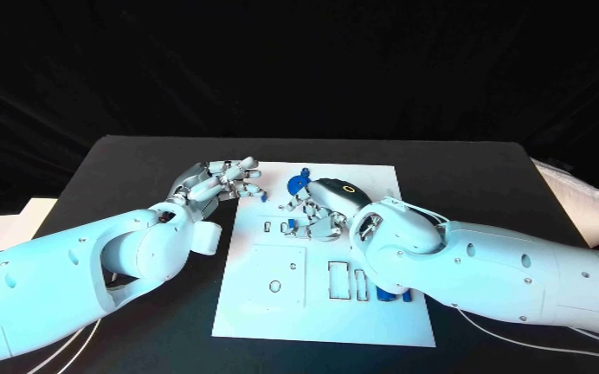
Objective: Assemble the parts on the task board
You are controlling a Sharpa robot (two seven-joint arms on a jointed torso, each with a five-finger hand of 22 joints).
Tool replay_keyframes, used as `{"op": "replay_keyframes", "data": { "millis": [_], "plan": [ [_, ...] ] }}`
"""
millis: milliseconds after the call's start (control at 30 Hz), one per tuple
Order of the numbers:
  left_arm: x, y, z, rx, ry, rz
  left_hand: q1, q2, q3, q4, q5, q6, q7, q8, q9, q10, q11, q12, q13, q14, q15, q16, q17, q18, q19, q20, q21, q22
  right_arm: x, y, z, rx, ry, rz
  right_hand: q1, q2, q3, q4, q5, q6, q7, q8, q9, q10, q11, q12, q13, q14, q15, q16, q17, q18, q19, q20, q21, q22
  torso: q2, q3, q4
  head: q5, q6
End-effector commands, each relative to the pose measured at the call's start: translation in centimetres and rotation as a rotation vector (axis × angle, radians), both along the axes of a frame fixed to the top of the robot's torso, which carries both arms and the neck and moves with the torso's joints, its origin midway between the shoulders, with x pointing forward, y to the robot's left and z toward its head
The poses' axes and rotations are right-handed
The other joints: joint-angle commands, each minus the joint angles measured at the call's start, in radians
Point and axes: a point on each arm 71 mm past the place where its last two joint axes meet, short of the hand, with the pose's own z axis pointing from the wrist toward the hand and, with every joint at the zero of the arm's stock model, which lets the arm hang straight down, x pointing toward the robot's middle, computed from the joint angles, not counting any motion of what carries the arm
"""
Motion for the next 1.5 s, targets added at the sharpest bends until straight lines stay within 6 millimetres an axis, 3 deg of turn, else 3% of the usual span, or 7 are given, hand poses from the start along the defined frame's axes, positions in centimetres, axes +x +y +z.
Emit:
{"op": "replay_keyframes", "data": {
  "millis": [33, 100, 200, 300, 600, 867, 1500],
  "plan": [
    [-0.2, -0.3, -0.2, 0.108, 0.008, -0.051, -0.006, -0.001, -0.005, -0.002, 0.002, 0.023, -0.021, -0.001, 0.004, 0.077, -0.03, 0.034, 0.019, 0.088, -0.029, 0.066, 0.046, 0.016, 0.06, -0.026, 0.047, 0.023, -0.5, -0.3, 1.7, 0.121, -0.017, 0.105, 0.023, 0.01, -0.022, 0.013, -0.002, -0.013, 0.003, -0.004, -0.002, 0.004, 0.004, 0.024, 0.016, 0.062, 0.008, -0.004, 0.07, 0.005, -0.001, 0.007, -0.008, 0.089, -0.004, 0.0008, -0.0032, 0.001, 0.002],
    [-0.4, -0.3, -0.4, 0.164, 0.026, -0.068, -0.012, -0.005, -0.006, 0.002, 0.003, 0.049, -0.043, 0.009, 0.009, 0.129, -0.057, 0.058, 0.033, 0.179, -0.057, 0.149, 0.101, 0.015, 0.124, -0.056, 0.102, 0.052, -0.4, -1.1, 2.7, 0.176, 0.005, 0.13, 0.03, 0.019, -0.027, 0.019, -0.003, -0.015, 0.004, -0.003, -0.002, 0.006, 0.005, 0.033, 0.023, 0.062, 0.008, -0.006, 0.068, 0.005, -0.003, 0.008, -0.01, 0.086, -0.009, 0.0029, -0.0051, 0.004, -0.001],
    [-0.4, -0.3, -0.5, 0.265, 0.073, -0.105, -0.022, -0.021, -0.01, 0.007, 0.002, 0.081, -0.072, 0.017, 0.019, 0.195, -0.086, 0.104, 0.073, 0.234, -0.092, 0.679, 0.593, 0.008, 0.213, -0.096, 0.234, 0.141, 0.2, -2.9, 4.1, 0.26, 0.068, 0.121, 0.051, 0.039, -0.025, 0.016, 0.005, -0.011, 0.003, 0.001, -0.001, -0.001, 0.005, 0.031, 0.021, 0.06, 0.009, -0.011, 0.064, 0.007, -0.008, 0.009, -0.013, 0.081, -0.016, 0.0065, -0.0078, 0.008, -0.002],
    [-0.2, -0.4, -0.1, 0.384, 0.102, -0.163, -0.043, -0.034, -0.021, 0.014, 0.002, 0.103, -0.095, 0.029, 0.036, 0.232, -0.109, 0.192, 0.157, 0.243, -0.115, 1.005, 0.919, -0.047, 0.298, -0.107, 0.579, 0.535, 1.2, -4.9, 5.2, 0.322, 0.119, 0.079, 0.071, 0.058, -0.02, 0.011, 0.014, -0.007, 0.002, 0.004, -0.001, -0.008, 0.003, 0.023, 0.014, 0.059, 0.007, -0.015, 0.059, 0.008, -0.012, 0.008, -0.017, 0.074, -0.023, 0.0083, -0.0108, 0.012, -0.004],
    [0.6, -1.6, 1.4, 0.979, 0.143, -0.403, -0.213, 0.009, -0.15, 0.117, -0.063, 0.099, -0.108, 0.134, 0.123, 0.158, -0.124, 0.655, 0.598, 0.274, -0.113, 1.296, 1.242, -0.091, 0.334, -0.122, 0.922, 0.958, 3.7, -11.3, 7.5, 0.413, 0.145, -0.093, 0.083, 0.078, -0.018, 0.009, 0.021, -0.002, 0.001, 0.008, 0.0, -0.01, 0.002, 0.02, 0.009, 0.058, 0.006, -0.021, 0.053, 0.009, -0.013, 0.007, -0.018, 0.072, -0.044, 0.0125, -0.0177, 0.02, -0.014],
    [3.0, -3.2, 2.6, 1.212, 0.128, -0.393, -0.224, 0.038, -0.236, 0.119, -0.073, 0.043, -0.133, 0.317, 0.282, 0.162, -0.144, 0.981, 0.923, 0.278, -0.132, 1.307, 1.255, -0.129, 0.409, -0.134, 1.075, 1.191, 4.4, -12.9, 7.6, 0.414, 0.144, -0.143, 0.083, 0.082, -0.018, 0.009, 0.023, 0.0, 0.001, 0.009, 0.0, -0.011, 0.001, 0.017, 0.006, 0.056, 0.006, -0.028, 0.045, 0.01, -0.017, 0.007, -0.021, 0.067, -0.057, 0.0172, -0.0195, 0.026, -0.022],
    [5.1, -8.2, 1.7, 1.363, 0.129, -0.515, -0.272, 0.06, -0.32, 0.123, -0.08, -0.032, -0.149, 0.455, 0.437, 0.164, -0.153, 1.034, 0.979, 0.278, -0.143, 1.307, 1.255, -0.145, 0.443, -0.146, 1.119, 1.272, 4.8, -12.6, 7.4, 0.382, 0.148, -0.147, 0.084, 0.088, -0.022, 0.011, 0.036, 0.003, 0.0, 0.011, 0.0, -0.019, 0.0, 0.004, -0.007, 0.053, 0.005, -0.039, 0.033, 0.013, -0.025, 0.006, -0.027, 0.055, -0.057, 0.0184, -0.0185, 0.029, -0.031]
  ]
}}
